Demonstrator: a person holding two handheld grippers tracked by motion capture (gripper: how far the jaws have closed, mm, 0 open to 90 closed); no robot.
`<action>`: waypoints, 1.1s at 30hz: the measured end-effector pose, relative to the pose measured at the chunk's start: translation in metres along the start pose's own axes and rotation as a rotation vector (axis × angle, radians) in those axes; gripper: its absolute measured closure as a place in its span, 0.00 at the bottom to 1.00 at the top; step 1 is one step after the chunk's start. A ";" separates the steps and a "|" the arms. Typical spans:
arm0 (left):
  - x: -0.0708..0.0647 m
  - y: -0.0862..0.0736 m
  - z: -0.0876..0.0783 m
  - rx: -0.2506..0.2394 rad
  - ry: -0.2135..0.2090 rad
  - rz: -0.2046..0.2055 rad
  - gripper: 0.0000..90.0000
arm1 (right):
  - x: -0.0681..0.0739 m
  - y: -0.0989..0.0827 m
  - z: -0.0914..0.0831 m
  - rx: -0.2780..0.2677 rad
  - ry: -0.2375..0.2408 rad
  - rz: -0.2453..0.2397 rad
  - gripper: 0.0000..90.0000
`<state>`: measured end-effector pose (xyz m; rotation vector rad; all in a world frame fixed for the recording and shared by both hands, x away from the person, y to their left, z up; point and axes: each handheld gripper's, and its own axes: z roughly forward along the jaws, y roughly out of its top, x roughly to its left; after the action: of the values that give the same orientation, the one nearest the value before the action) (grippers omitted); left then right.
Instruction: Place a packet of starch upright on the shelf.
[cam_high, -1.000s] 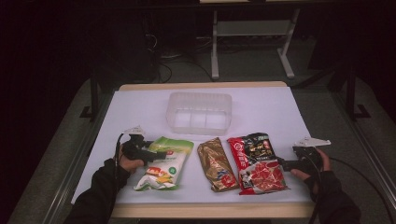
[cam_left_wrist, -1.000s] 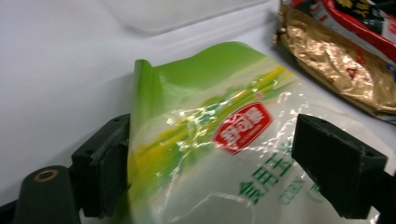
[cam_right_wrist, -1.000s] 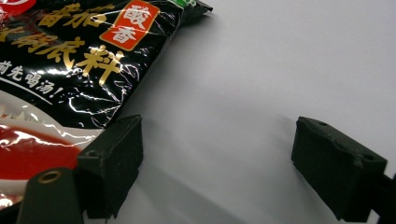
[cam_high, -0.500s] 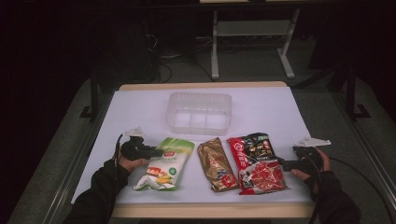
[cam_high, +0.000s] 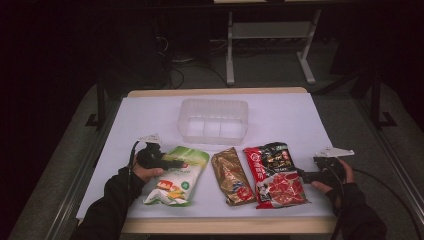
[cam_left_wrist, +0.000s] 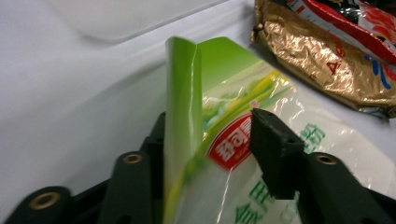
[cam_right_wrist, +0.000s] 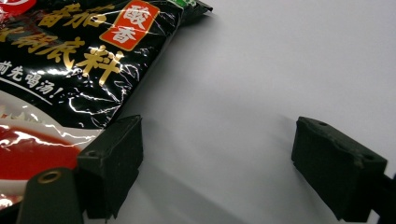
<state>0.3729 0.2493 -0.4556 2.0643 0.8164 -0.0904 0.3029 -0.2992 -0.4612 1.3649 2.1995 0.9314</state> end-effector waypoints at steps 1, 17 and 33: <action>-0.001 0.002 0.002 0.009 0.000 0.006 0.56 | 0.000 0.000 0.000 0.000 0.000 0.000 0.17; -0.011 -0.002 0.004 -0.036 0.121 0.050 0.99 | -0.002 0.001 0.001 0.003 0.010 -0.002 0.16; -0.028 -0.004 -0.044 -0.205 0.131 0.053 1.00 | -0.001 0.001 0.001 0.002 0.007 -0.005 0.17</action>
<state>0.3386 0.2701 -0.4215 1.9107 0.8140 0.1540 0.3047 -0.2998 -0.4611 1.3589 2.2086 0.9332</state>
